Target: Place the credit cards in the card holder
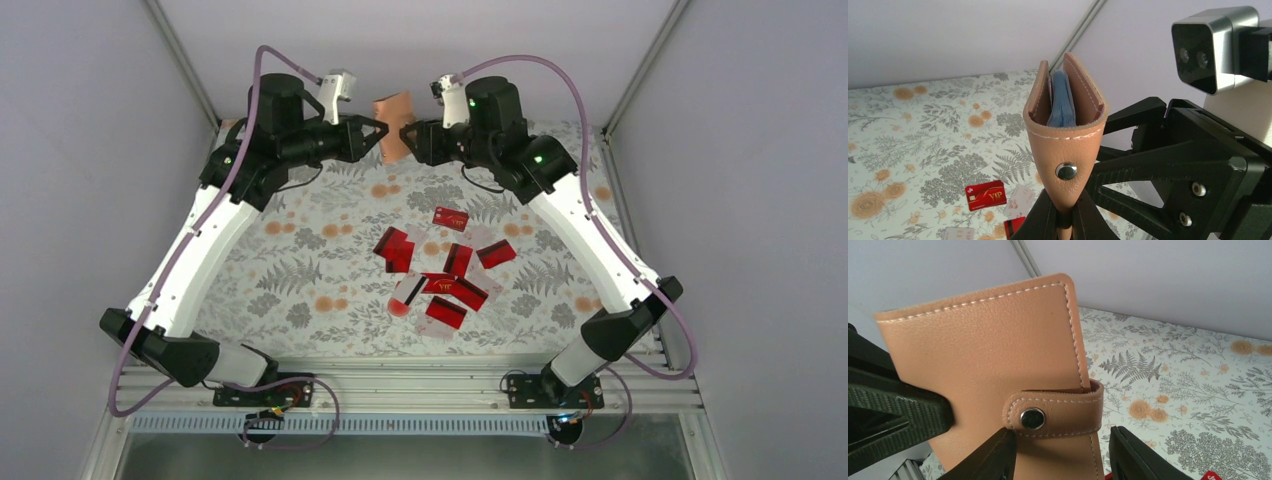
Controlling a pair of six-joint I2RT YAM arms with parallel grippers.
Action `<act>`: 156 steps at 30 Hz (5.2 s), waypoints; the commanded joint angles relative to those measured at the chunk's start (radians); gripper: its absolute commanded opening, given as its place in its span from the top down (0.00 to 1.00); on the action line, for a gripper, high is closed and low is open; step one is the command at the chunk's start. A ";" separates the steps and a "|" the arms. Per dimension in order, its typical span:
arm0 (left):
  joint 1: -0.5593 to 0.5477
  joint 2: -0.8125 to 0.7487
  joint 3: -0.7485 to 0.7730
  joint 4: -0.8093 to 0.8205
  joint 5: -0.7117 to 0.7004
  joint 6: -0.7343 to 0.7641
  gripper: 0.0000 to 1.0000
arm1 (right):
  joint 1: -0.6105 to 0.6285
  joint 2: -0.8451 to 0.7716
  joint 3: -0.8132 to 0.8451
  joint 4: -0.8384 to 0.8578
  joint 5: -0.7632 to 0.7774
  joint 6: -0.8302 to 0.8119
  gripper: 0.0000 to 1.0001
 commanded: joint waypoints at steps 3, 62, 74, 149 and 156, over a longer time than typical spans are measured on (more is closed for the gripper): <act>-0.024 0.004 0.027 -0.008 0.001 0.031 0.98 | 0.010 0.008 0.047 0.022 0.009 -0.001 0.52; -0.072 -0.042 0.024 0.005 -0.026 0.063 0.98 | -0.004 0.021 0.003 -0.124 0.210 -0.018 0.97; -0.068 -0.036 0.029 -0.029 -0.008 0.120 0.98 | -0.109 -0.093 -0.148 -0.114 0.183 -0.029 0.71; 0.194 0.045 -0.796 -0.161 -0.136 0.113 0.59 | 0.028 0.161 -0.428 0.134 -0.511 0.057 0.46; 0.194 0.064 -0.917 0.002 -0.008 0.070 0.72 | 0.122 0.374 -0.267 0.090 -0.592 0.010 0.49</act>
